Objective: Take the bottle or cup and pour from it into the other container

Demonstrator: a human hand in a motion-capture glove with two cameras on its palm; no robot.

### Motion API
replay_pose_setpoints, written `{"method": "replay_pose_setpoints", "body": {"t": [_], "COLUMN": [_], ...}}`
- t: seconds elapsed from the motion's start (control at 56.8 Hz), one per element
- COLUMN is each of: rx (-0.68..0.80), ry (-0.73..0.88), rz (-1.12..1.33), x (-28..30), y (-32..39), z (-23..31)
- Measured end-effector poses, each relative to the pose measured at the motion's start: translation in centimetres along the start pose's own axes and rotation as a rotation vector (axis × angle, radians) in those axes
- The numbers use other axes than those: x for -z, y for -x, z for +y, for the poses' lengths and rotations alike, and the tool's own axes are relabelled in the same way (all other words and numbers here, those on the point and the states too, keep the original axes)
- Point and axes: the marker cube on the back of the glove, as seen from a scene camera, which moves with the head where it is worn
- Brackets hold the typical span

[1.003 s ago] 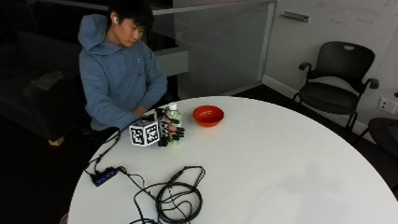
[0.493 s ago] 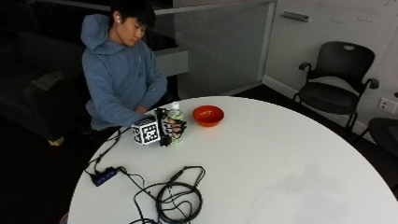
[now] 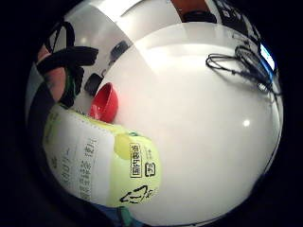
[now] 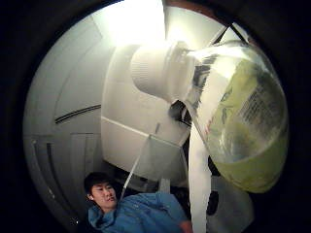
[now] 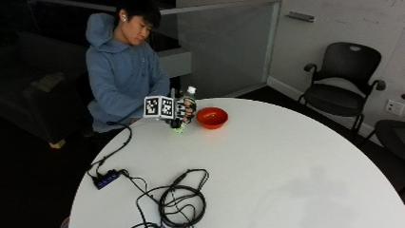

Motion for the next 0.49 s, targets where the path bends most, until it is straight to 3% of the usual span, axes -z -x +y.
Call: {"method": "replay_pose_setpoints", "body": {"t": [0.264, 0.493], "rx": [-0.005, -0.077], "ry": [0.290, 0.593], "rz": [0.333, 0.836], "x": [-0.6, -2.4], "y": [4.3, 6.5], "z": [-3.2, -6.0]}}
